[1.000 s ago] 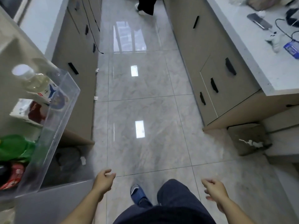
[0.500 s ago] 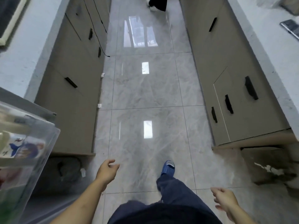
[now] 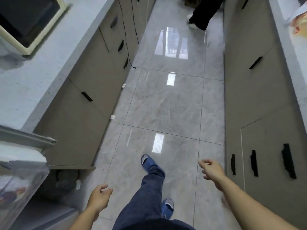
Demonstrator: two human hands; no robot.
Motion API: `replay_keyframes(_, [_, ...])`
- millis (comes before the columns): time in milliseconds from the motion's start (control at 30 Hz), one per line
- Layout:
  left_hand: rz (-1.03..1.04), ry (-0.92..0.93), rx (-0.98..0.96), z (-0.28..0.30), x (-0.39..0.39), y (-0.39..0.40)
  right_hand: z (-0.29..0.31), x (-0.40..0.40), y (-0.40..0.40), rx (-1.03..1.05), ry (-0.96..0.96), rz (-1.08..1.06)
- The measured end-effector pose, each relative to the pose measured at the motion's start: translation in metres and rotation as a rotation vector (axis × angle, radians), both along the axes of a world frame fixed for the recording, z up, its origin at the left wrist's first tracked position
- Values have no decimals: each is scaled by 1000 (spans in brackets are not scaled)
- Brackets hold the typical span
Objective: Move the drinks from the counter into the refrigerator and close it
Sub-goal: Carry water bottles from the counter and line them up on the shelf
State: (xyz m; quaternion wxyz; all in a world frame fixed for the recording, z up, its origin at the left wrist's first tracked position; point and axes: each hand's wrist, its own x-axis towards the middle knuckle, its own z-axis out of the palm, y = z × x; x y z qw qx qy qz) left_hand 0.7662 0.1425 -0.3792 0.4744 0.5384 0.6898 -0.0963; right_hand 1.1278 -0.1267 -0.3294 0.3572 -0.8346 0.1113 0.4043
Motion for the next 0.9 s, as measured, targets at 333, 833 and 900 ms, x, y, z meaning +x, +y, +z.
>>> replay_keyframes(333, [293,-54,-56,0,90,93,18,107,152,-29,-21,240])
replay_keyframes(833, [664,-267,107,54,194,219,6,215,373,-107,11,707])
replay_keyframes(900, [728,-225,120,59,196,224,1,223,414,-104,33,769])
